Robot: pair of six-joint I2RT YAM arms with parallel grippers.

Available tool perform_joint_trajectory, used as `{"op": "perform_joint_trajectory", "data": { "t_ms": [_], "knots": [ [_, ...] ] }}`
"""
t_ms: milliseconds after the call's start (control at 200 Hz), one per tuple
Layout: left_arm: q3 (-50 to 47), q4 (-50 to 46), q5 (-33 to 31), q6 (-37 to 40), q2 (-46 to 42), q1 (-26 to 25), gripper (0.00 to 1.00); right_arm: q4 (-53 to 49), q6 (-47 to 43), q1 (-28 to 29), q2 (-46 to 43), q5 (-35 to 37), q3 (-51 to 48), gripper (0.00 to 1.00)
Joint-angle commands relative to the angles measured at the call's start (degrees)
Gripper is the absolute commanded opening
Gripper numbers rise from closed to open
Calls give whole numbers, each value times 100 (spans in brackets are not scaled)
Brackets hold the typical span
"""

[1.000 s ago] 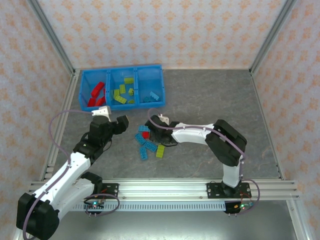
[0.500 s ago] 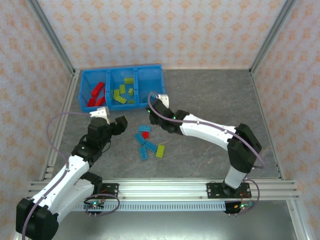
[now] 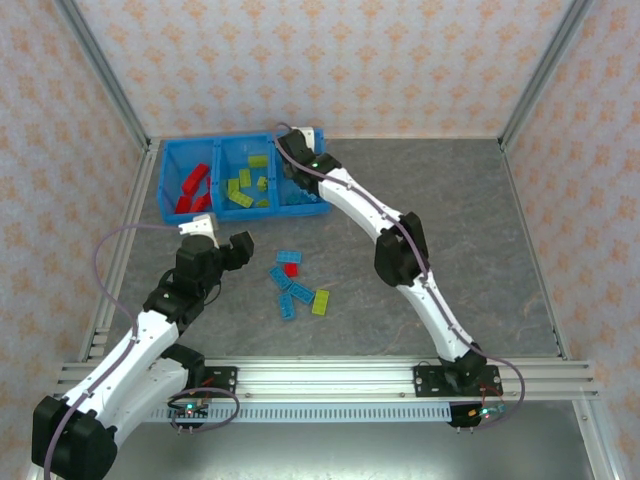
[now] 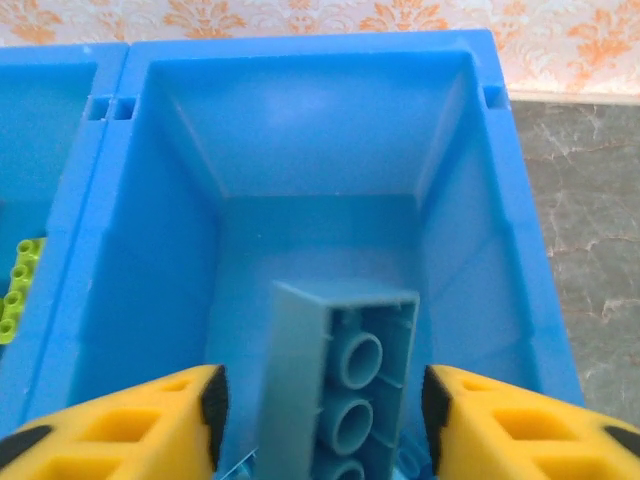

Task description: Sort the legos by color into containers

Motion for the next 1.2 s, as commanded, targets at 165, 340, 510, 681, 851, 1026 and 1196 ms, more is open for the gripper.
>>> {"op": "perform_joint_trajectory", "data": {
  "t_ms": [165, 340, 510, 681, 851, 1026, 1196],
  "knots": [
    [-28, 28, -308, 162, 114, 18, 81, -898, -114, 87, -1530, -598, -414, 59],
    [204, -296, -501, 192, 285, 18, 81, -809, -87, 219, -3738, -1896, -2950, 61],
    [741, -1019, 264, -682, 545, -5, 77, -86, 70, 513, -6204, -2791, -5958, 70],
    [885, -2115, 657, -1958, 575, -445, 71, 24, 569, 572, -7696, -3159, -7701, 76],
    [747, -2177, 528, -2598, 821, -1380, 68, 571, 978, 572, -8160, -3228, -8640, 84],
    [855, -1671, 528, -2987, 1851, -1823, 66, 744, 1038, 577, -7637, -3316, -8512, 86],
    [1317, -1563, 498, -2769, 2937, -1915, 63, 715, 1042, 572, -7319, -3192, -8333, 86]
  ]
}}
